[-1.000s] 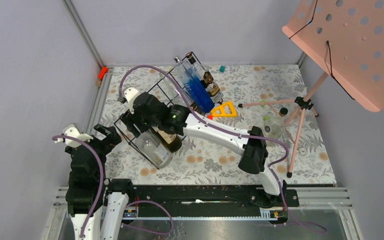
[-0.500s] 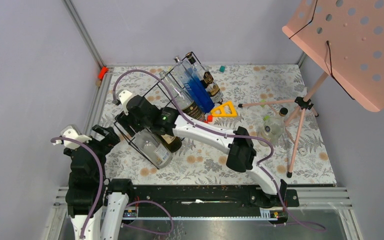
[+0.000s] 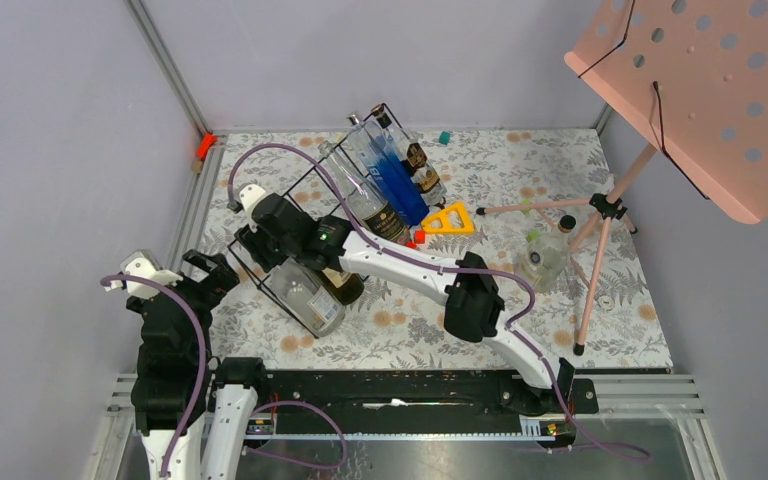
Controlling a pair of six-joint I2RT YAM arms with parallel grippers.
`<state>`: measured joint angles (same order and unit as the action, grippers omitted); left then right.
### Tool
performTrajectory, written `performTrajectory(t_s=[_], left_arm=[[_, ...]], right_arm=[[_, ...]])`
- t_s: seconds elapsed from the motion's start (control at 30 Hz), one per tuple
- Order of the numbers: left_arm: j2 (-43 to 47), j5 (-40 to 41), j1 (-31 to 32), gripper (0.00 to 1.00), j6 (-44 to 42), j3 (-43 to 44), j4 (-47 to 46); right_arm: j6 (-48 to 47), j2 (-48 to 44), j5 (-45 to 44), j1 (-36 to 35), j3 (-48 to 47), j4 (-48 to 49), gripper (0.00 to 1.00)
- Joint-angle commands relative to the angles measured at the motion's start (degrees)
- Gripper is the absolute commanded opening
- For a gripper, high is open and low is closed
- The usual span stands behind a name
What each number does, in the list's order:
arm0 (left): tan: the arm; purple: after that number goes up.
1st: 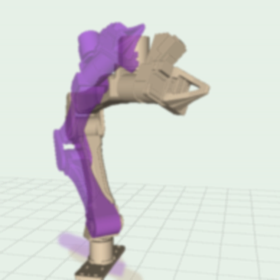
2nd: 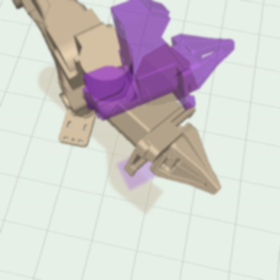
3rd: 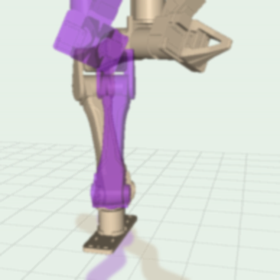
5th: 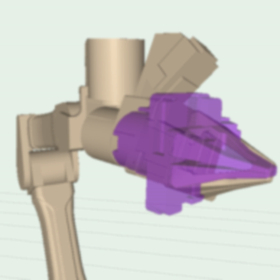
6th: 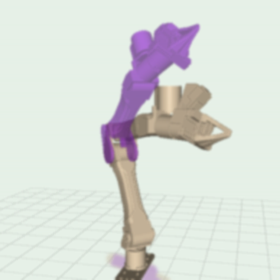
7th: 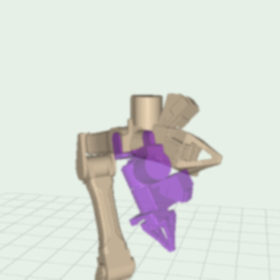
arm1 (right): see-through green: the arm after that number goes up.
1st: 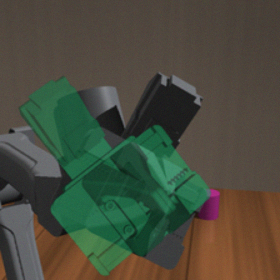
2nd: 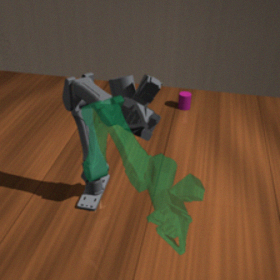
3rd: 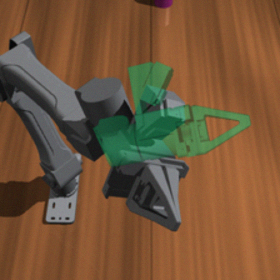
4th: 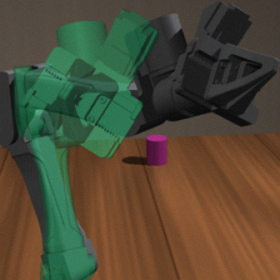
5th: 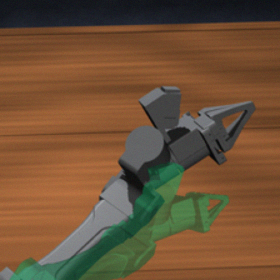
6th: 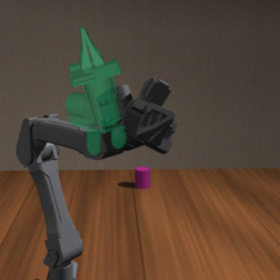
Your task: Take the wine bottle off the wine rack
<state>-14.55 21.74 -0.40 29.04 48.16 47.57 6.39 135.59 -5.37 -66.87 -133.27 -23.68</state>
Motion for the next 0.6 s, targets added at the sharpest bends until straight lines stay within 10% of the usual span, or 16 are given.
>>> performTrajectory(t_s=[0.0,0.57], left_arm=[[0.32,1.64,0.08,0.99,0.58,0.44,-0.81],[0.25,1.82,0.11,0.99,0.67,0.35,-0.90]], right_arm=[[0.18,1.32,-0.47,0.95,-2.70,1.38,0.52],[0.05,-2.39,-0.43,0.93,-0.68,2.99,0.00]])
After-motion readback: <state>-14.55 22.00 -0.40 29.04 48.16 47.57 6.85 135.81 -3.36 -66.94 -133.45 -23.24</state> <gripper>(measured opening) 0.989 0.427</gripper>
